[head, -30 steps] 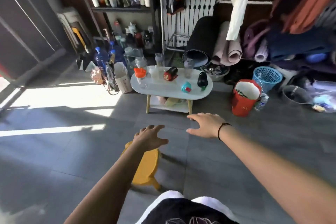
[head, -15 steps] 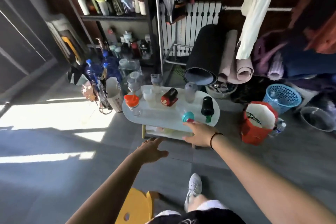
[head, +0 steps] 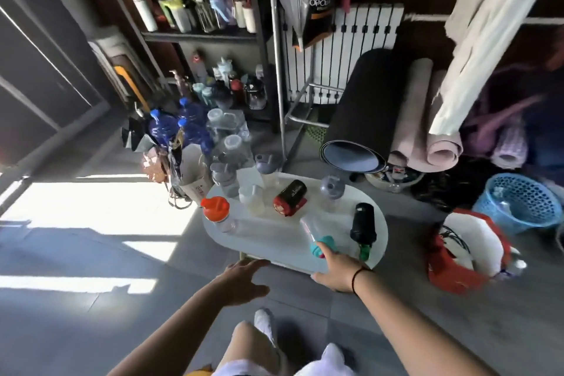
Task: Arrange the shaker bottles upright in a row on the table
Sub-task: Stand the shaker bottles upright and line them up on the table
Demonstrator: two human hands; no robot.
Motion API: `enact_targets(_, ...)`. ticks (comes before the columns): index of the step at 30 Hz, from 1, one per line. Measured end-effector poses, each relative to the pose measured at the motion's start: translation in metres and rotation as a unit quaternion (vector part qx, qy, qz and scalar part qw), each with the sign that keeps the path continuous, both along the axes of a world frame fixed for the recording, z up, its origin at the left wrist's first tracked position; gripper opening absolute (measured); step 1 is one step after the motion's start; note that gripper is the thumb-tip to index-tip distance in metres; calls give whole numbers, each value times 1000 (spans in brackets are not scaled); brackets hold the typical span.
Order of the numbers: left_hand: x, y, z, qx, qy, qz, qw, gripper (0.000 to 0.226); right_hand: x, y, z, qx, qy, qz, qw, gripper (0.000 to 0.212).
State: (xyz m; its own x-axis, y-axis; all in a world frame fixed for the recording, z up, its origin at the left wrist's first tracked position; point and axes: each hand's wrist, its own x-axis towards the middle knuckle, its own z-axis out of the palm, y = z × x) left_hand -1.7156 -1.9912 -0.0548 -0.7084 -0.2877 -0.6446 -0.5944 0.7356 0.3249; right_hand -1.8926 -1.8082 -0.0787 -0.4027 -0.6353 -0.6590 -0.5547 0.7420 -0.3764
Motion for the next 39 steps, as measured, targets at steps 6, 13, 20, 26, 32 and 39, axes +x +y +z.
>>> enact_targets(6, -80, -32, -33, -19, -18, -102, 994, 69, -29, 10, -43, -47, 6, -99, 994, 90)
enact_targets(13, -156, -70, -138, -7, -17, -178, 984, 69, -54, -36, -130, -60, 46, -195, 978, 87)
enact_targets(20, -166, -117, -265, 31, 31, -163, 986, 88, -64, -95, -243, -25, 125, -205, 970, 88)
enact_targets(26, -177, -123, -347, 22, 126, -199, 972, 92, -77, -97, -307, -42, 184, -228, 955, 88)
enact_targets(32, -179, -114, -398, -63, 281, -228, 930, 111, -72, -90, -327, -143, 229, -244, 932, 83)
enact_targets(39, -186, -111, -435, -119, 406, -230, 876, 97, -76, -92, -335, -150, 270, -221, 925, 85)
